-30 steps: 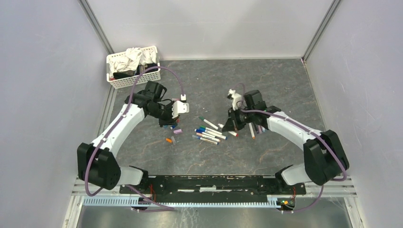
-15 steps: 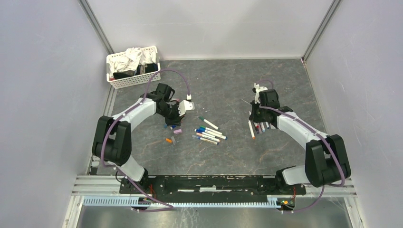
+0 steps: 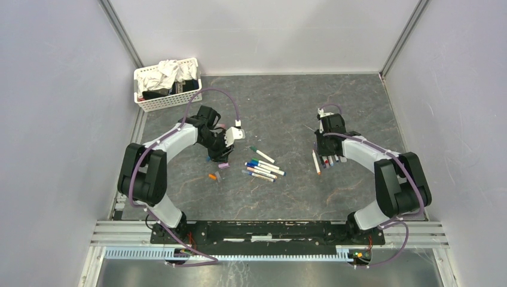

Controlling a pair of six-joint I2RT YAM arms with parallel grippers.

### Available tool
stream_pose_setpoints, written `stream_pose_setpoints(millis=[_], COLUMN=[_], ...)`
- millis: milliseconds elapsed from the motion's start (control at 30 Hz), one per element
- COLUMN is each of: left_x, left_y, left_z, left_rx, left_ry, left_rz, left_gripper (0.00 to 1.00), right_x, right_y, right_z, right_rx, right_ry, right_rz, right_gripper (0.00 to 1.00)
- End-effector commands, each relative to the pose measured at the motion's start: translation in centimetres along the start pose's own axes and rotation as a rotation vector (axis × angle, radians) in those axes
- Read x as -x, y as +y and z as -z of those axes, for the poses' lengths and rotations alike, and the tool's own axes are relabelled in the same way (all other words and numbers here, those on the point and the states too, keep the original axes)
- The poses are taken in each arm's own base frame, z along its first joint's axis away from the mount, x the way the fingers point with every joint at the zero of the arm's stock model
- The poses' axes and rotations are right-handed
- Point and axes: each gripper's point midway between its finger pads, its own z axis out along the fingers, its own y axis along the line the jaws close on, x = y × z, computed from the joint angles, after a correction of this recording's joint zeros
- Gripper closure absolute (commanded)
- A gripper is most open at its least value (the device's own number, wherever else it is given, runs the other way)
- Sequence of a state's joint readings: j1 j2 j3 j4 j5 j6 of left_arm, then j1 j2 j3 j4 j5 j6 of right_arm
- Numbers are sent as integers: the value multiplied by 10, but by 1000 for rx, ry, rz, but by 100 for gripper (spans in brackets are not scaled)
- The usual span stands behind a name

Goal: Open the pen caps

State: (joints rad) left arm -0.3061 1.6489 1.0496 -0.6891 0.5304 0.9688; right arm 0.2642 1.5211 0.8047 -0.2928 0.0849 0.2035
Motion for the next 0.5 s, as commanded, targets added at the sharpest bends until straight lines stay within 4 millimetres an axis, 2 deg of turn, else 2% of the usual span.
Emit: stream_pose_setpoints(millis=[0, 100, 133, 233, 367, 467], left_x=[18, 31, 37, 53, 74, 85], left_y=[-5, -5, -5, -5, -2, -1], left_z=[17, 32, 38, 58, 86, 106], left_rx=[3, 16, 20, 31, 67, 103], left_ry=[-49, -70, -78, -95, -106, -113], left_rz=[1, 9, 14, 57, 103, 137], left_gripper=[53, 52, 43, 36, 32, 30], right_x=[24, 24, 24, 26, 37, 51], right_y=[-7, -9, -10, -10, -8, 4], right_z=[-2, -3, -2, 2, 16, 32], right_rx=[-44, -56, -56, -56, -50, -27], right_ry=[-53, -46, -47, -59, -111, -175], right_rz=[2, 7, 8, 7, -13, -1], right_gripper=[72, 67, 66, 65, 64, 64])
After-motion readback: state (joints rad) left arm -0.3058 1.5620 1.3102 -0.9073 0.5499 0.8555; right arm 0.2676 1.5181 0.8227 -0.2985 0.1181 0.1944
